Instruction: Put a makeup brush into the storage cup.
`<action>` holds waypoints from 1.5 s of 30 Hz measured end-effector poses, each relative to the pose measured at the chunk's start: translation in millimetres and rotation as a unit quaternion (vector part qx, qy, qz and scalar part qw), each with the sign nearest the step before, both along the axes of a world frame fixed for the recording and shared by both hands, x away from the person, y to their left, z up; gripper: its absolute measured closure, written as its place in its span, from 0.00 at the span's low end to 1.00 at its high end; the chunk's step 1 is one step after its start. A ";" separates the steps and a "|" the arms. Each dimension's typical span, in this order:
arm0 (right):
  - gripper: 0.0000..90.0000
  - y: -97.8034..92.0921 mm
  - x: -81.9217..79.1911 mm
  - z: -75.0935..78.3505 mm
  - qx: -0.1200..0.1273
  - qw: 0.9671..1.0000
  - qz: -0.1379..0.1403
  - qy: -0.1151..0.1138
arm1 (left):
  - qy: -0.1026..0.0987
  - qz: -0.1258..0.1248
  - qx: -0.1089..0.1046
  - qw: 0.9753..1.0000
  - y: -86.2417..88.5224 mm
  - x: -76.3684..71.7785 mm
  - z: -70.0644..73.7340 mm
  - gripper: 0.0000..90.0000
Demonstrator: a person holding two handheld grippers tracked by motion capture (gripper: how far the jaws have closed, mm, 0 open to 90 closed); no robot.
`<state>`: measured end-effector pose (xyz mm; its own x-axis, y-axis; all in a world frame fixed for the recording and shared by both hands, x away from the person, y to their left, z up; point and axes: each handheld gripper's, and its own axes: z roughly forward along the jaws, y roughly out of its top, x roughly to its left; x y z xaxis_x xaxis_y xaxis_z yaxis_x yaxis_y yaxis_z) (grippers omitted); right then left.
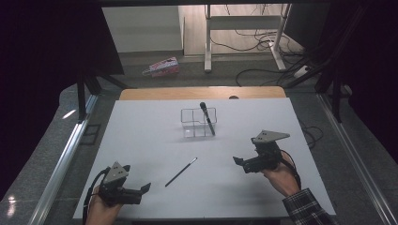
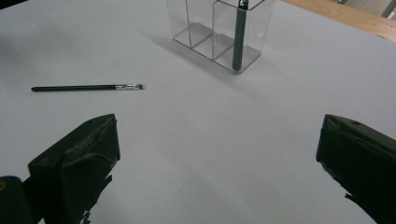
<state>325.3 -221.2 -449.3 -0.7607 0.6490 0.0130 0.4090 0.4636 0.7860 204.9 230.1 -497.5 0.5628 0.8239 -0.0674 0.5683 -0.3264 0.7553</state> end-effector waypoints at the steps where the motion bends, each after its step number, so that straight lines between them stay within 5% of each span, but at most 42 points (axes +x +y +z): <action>1: 0.00 -0.6 -0.6 0.0 0.000 1.000 0.000 -0.001 | 0.001 0.000 0.000 1.000 0.0 0.0 0.0 0.01; 45: 0.00 -42.1 -38.5 0.0 -0.002 1.000 -0.031 -0.004 | -0.002 0.006 0.002 1.000 0.0 -0.4 1.0 0.01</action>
